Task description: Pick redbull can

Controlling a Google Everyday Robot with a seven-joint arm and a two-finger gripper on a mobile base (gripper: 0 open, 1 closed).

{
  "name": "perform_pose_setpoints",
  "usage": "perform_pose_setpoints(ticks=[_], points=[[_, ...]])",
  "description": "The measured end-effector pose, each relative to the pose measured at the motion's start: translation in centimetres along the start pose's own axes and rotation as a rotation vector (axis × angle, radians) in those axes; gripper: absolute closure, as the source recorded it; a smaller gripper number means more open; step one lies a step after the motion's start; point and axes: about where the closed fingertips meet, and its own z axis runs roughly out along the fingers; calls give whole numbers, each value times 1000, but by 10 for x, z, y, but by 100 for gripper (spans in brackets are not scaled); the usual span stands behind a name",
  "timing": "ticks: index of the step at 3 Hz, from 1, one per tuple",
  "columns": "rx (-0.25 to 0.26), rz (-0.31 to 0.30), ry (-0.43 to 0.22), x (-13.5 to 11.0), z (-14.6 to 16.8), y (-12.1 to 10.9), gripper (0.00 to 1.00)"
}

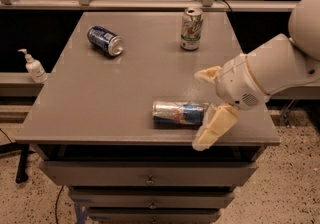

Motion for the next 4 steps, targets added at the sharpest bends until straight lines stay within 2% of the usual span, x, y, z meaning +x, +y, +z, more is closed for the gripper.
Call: perform_pose_setpoints(ticks=[1,2,4], points=[[-18,-21,-30,-7,23,2,0],[-22,-39,-51,-15,40,0,18],[-14,-49,-59,-23,48,-7,64]])
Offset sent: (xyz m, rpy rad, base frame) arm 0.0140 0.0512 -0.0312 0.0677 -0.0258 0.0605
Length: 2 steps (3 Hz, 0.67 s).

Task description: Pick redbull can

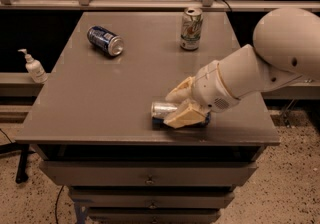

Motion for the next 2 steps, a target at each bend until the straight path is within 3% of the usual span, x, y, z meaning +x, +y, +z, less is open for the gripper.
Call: perform_pose_setpoints(ticks=[1,2], points=[[-3,3,5,0,1,1,88],[11,-8,-7,-12,-5,-9,100]])
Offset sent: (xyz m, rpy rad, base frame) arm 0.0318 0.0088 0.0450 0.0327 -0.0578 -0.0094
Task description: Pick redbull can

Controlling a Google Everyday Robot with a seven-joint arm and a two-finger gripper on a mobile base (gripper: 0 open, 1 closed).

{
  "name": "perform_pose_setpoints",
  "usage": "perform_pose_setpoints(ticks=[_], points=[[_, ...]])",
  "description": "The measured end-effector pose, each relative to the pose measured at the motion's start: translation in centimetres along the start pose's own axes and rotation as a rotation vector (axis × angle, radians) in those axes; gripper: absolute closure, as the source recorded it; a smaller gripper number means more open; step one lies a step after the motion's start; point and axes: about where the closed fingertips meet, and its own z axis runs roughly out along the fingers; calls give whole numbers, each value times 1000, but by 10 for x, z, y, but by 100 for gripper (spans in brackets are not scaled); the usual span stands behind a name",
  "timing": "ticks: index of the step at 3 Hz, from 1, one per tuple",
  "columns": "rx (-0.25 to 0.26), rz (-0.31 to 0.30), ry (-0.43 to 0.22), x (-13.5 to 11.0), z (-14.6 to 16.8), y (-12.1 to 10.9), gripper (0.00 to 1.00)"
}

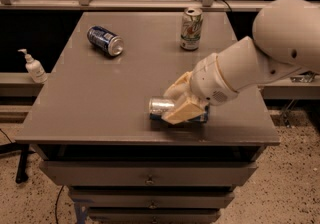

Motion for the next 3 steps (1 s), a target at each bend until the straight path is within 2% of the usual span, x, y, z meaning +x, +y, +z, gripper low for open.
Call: perform_pose_setpoints(ticks=[1,2,3], points=[[41,-18,-40,-24,-18,-29,100],[104,-5,-116,-51,-50,-64,100],[128,-21,-130,-62,-61,-70,100]])
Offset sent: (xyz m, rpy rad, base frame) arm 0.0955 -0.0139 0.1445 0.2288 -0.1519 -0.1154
